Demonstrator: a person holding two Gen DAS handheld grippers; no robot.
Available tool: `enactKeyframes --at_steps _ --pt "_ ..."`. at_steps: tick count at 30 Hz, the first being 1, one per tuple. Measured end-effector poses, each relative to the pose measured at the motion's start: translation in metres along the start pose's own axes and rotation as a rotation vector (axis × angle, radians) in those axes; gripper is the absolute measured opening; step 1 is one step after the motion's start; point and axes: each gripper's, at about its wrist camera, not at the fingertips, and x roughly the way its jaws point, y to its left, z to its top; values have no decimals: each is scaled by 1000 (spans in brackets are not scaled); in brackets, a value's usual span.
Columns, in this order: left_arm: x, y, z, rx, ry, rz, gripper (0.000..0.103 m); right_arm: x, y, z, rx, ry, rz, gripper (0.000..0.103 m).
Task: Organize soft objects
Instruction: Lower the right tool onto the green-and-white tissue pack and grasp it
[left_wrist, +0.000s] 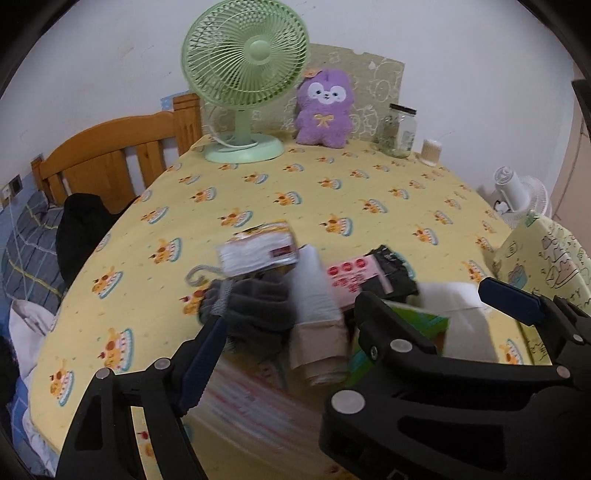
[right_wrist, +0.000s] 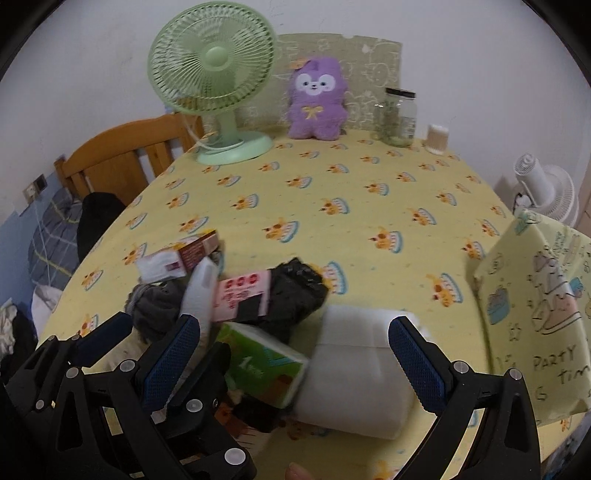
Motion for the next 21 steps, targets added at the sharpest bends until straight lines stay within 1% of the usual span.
enactKeyframes --at_steps 3,6,10,12,15,21 --pt "-1 4 -4 -2 8 49 82 4 6 -2 -1 9 11 103" --pt "1 9 -9 -14 22 47 82 9 12 -5 -9 18 2 103" --pt "7 16 -15 -30 49 50 82 18 17 -9 -18 54 -3 103" --pt "9 17 -17 -23 52 58 82 23 18 -12 0 66 3 103" --pt "10 16 -17 -21 49 53 82 28 16 -13 25 86 17 103" --pt "15 16 -17 -16 53 37 84 34 13 -14 49 106 17 103"
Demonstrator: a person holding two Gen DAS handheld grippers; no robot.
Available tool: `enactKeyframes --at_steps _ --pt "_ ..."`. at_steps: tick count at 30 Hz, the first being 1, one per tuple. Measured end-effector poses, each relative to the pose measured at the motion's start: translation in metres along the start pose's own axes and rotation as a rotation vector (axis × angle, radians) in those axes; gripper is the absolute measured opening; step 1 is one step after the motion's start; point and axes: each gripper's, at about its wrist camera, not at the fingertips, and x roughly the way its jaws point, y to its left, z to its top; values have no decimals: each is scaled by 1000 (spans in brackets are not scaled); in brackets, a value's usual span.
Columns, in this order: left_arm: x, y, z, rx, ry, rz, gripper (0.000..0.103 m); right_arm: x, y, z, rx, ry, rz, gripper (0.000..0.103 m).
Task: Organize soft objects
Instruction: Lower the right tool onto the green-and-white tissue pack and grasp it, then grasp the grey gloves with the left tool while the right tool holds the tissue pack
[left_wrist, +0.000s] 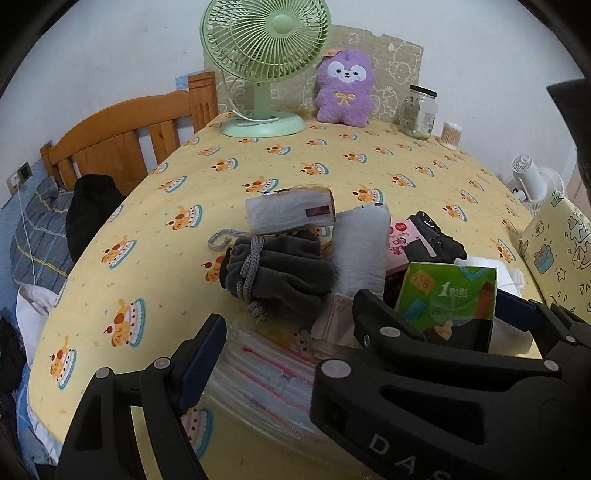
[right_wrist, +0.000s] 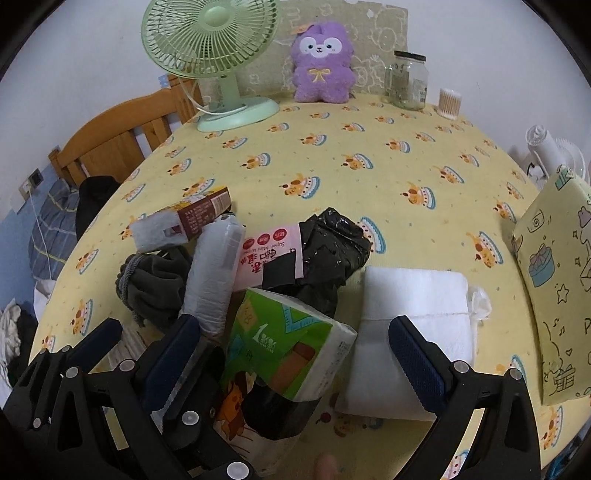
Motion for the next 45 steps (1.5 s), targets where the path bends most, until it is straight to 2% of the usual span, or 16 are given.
enactKeyframes --at_steps 5,9,11,13,16,19,23,25,28,38,45 --pt "1 0 2 -8 -6 -6 84 5 -1 2 -1 20 51 103" --pt "1 0 3 -15 2 -10 84 4 -5 3 49 23 58 100" --pt "0 1 3 -12 6 -18 84 1 -2 2 46 -2 21 82" --pt "-1 1 3 -14 1 -4 83 -4 0 0 48 -26 26 51" --pt "-7 2 6 -21 -13 -38 81 -11 3 2 17 -56 0 43" --pt "-11 2 7 -36 -19 -59 81 -21 3 5 4 -95 -13 42" --pt "-15 -1 4 -42 -22 -72 81 -27 1 5 0 -104 -19 40" --pt "-18 -3 2 -44 -26 -78 81 -31 1 4 -8 -114 -24 32" --pt "-26 -5 1 -34 -42 -69 81 -38 0 1 -23 -130 -16 24" --pt "-33 12 14 -14 -67 -20 81 -50 12 6 -15 -151 30 23" --pt "-19 19 24 5 -65 -43 80 -44 21 14 15 -171 -5 22"
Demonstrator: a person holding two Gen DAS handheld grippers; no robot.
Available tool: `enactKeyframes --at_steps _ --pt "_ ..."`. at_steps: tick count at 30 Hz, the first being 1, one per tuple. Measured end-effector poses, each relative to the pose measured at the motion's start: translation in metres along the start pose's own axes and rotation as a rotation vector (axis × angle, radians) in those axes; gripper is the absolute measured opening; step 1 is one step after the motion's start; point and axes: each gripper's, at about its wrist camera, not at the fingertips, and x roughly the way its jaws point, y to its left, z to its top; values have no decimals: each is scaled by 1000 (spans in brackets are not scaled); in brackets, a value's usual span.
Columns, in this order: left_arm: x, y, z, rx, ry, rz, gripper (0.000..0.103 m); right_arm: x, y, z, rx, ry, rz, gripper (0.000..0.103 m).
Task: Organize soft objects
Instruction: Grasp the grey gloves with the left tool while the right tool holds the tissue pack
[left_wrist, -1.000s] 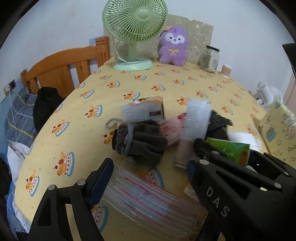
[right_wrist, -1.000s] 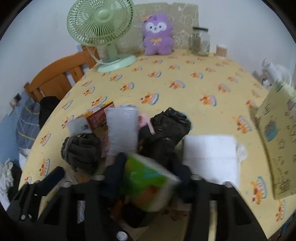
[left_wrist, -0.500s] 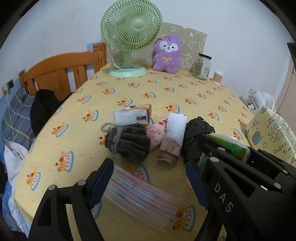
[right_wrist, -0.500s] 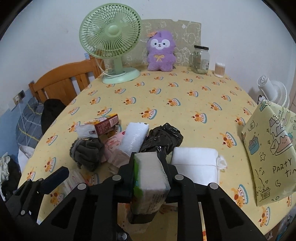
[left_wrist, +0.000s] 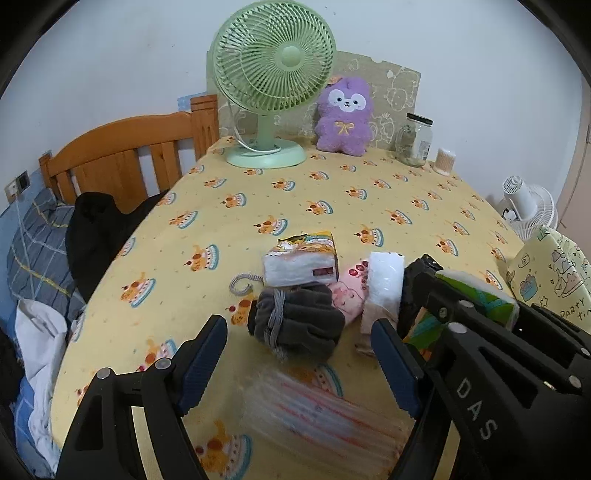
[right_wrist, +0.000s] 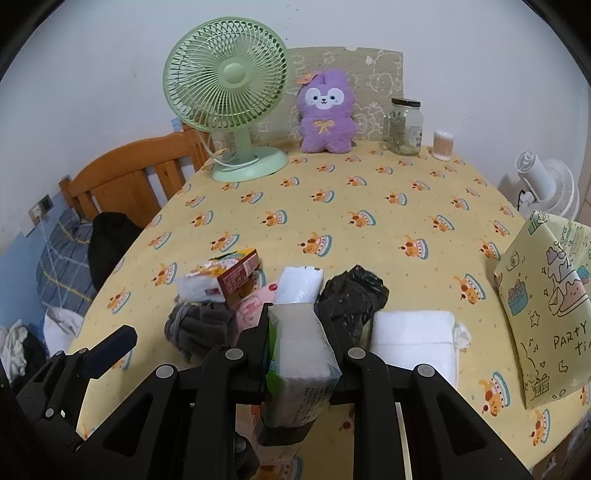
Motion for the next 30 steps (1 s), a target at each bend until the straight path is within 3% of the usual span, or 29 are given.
enactKeyframes --at_steps 3,5,9,15,24,30 --pt "18 2 -1 -7 50 -12 61 12 -2 -1 21 16 -19 22" --pt "23 3 -4 -11 47 -15 59 25 -6 -5 58 73 -1 21" --pt "21 7 -3 -22 36 -21 55 26 -2 -5 32 52 -15 21" --pt "15 7 -2 -30 41 -42 52 24 1 -4 23 56 21 21" --pt "-7 -10 8 16 11 -84 50 7 -5 5 34 21 9 21" --pt "-28 -17 15 13 0 -68 50 -12 -8 15 19 13 43 20"
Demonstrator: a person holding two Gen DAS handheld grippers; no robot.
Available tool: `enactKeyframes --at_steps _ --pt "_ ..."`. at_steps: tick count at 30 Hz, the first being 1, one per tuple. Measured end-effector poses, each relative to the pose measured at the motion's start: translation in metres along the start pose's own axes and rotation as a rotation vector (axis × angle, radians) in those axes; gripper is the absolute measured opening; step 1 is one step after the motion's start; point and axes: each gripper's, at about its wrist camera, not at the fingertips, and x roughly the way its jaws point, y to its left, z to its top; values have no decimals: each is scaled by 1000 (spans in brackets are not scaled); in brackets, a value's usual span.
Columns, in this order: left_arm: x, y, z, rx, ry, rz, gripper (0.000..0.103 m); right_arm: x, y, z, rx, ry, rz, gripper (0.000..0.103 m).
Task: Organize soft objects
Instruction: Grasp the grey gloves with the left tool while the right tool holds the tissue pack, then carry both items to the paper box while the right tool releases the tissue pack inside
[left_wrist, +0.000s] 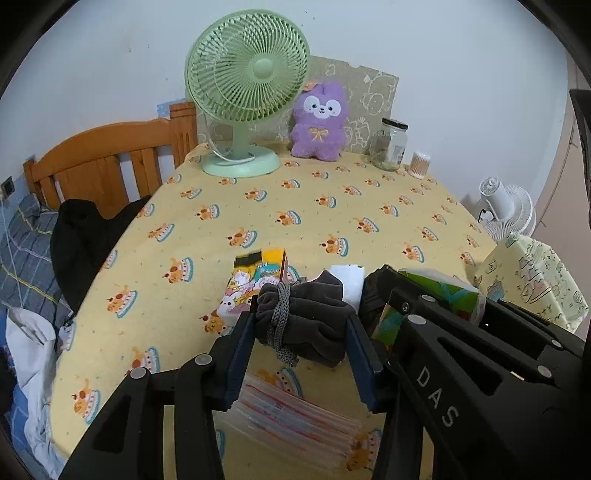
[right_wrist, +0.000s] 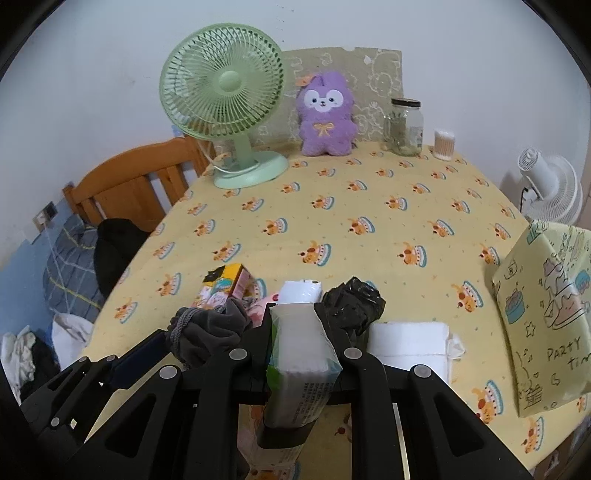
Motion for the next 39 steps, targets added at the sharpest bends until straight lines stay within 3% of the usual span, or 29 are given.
enactKeyframes --at_steps 21,39 --pt "-62 -58 26 -14 -112 84 50 -76 -36 31 -33 -95 109 20" --pt "-88 -117 46 37 -187 76 50 -126 -85 52 -25 -178 92 20"
